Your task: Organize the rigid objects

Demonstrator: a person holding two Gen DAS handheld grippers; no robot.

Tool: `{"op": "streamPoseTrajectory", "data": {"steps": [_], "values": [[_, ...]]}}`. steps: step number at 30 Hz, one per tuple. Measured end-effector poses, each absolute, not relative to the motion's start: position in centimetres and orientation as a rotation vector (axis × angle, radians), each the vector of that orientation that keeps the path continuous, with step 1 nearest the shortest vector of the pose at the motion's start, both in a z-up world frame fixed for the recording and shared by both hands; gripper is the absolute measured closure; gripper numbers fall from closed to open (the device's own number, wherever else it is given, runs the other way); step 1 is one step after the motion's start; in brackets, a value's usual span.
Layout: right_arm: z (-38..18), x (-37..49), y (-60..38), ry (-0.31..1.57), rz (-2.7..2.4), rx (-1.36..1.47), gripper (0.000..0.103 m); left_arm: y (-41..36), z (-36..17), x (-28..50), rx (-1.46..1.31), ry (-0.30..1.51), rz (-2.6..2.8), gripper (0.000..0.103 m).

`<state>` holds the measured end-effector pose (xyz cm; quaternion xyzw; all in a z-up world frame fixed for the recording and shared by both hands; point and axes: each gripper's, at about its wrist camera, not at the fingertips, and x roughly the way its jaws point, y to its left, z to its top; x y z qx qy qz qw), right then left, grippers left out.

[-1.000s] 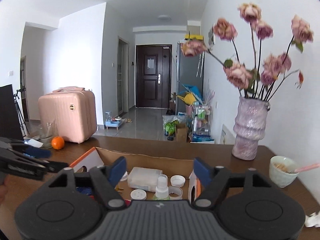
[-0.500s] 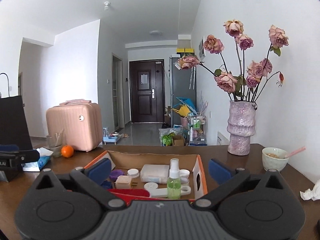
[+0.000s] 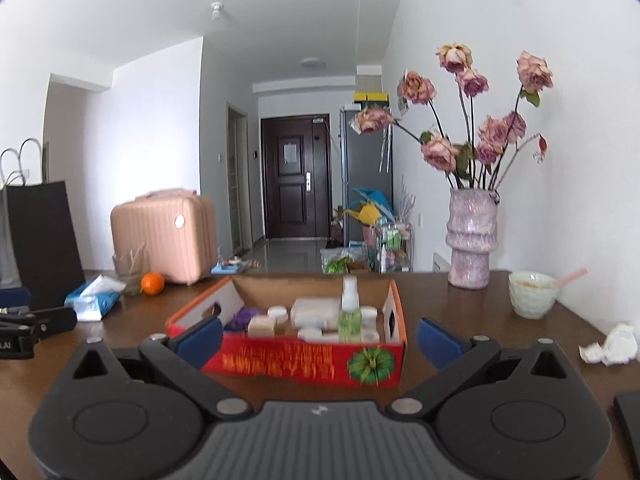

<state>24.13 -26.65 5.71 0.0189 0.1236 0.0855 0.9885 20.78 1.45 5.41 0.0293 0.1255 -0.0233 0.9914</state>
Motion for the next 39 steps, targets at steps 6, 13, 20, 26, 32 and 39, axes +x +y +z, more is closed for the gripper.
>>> {"op": "streamPoseTrajectory", "data": {"steps": [6,13,20,26,32,39], "values": [[3.6,18.2,-26.7,0.264,0.199,0.02,0.0,1.0,4.3,14.2,0.062,0.217,-0.084,0.0],[1.6,10.1,-26.0,0.238,0.217,0.002,0.0,1.7,2.8,6.9,0.028,0.212,-0.098,0.0],[-0.8,3.1,-24.7,0.213,0.218,-0.002,0.0,1.7,1.1,2.1,0.037,0.262,-0.125,0.0],[-0.5,0.6,-24.8,0.184,0.193,-0.013,0.0,1.0,2.7,1.2,0.01,0.216,-0.158,0.0],[0.0,1.0,-24.7,0.184,0.187,-0.01,0.0,1.0,2.3,1.4,0.013,0.226,-0.155,0.0],[0.1,1.3,-24.6,0.199,0.203,-0.007,0.0,0.9,2.5,1.1,0.025,0.21,-0.155,0.0]]}}
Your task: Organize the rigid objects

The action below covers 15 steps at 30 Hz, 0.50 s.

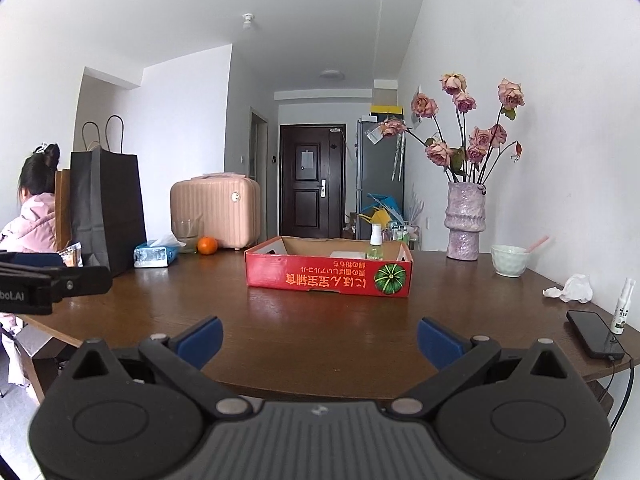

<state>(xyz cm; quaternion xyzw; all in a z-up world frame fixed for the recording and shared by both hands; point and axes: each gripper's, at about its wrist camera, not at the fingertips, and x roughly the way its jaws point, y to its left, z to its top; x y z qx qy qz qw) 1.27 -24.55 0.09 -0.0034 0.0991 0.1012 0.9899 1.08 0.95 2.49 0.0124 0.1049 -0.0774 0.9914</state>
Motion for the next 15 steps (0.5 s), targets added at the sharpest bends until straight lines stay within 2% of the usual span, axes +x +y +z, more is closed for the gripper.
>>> {"op": "streamPoseTrajectory", "data": {"steps": [15], "values": [[-0.2,1.35,-24.49,0.197,0.202,0.0,0.0,0.98,2.3,1.24,0.02,0.227,-0.162,0.0]]}}
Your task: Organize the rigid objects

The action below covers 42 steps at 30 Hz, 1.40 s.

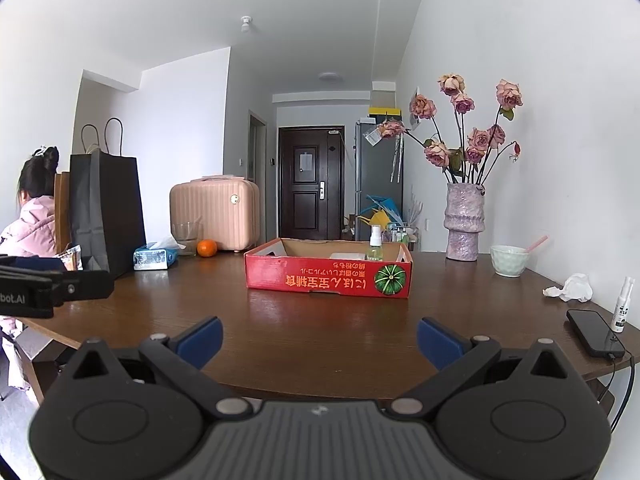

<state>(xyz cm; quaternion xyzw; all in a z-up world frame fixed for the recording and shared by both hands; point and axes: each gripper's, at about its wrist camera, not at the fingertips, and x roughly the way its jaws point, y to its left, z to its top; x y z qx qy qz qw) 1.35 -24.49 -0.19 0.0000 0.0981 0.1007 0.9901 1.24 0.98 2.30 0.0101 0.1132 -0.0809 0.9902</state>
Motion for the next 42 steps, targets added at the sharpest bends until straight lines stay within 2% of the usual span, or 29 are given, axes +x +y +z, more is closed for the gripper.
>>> {"op": "streamPoseTrajectory", "data": {"steps": [42], "values": [[-0.35,1.4,-24.59,0.2,0.195,0.008,0.0,0.93,2.35,1.28,0.018,0.231,-0.164,0.0]]}}
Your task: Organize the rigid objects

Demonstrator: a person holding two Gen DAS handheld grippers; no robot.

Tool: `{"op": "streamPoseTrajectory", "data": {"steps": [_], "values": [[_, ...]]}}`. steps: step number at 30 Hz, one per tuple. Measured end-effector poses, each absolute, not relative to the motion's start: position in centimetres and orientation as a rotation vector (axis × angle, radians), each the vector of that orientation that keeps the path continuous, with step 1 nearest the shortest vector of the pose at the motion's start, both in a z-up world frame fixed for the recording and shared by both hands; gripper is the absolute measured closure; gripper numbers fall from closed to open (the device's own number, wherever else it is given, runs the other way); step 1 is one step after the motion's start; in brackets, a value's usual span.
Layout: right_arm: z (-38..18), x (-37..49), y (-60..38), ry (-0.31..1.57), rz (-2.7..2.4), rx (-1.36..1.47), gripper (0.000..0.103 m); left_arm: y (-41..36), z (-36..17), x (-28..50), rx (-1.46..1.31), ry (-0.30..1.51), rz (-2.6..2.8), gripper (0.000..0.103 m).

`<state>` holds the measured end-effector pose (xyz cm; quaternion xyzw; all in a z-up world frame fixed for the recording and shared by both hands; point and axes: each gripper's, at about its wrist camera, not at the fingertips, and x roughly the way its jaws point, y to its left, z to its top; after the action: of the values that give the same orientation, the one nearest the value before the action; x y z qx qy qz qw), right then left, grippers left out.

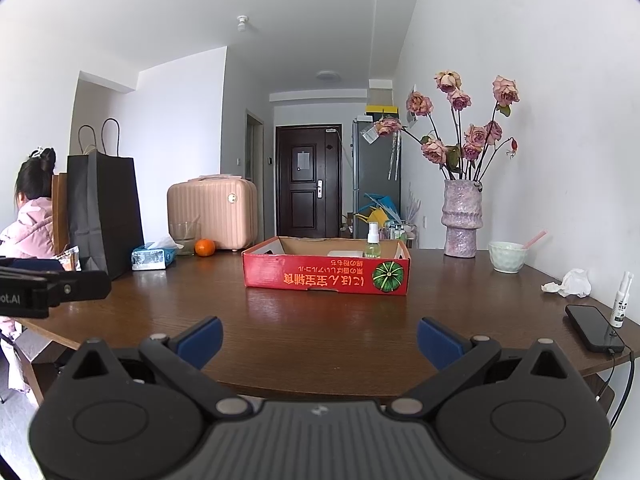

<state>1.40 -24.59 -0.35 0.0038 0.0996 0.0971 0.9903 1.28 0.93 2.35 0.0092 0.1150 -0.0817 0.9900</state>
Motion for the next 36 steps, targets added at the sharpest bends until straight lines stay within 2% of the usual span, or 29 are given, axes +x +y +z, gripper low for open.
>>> {"op": "streamPoseTrajectory", "data": {"steps": [36], "values": [[-0.48,1.44,-24.68,0.211,0.19,0.011,0.0,0.34,2.38,0.44,0.061,0.173,-0.157,0.0]]}}
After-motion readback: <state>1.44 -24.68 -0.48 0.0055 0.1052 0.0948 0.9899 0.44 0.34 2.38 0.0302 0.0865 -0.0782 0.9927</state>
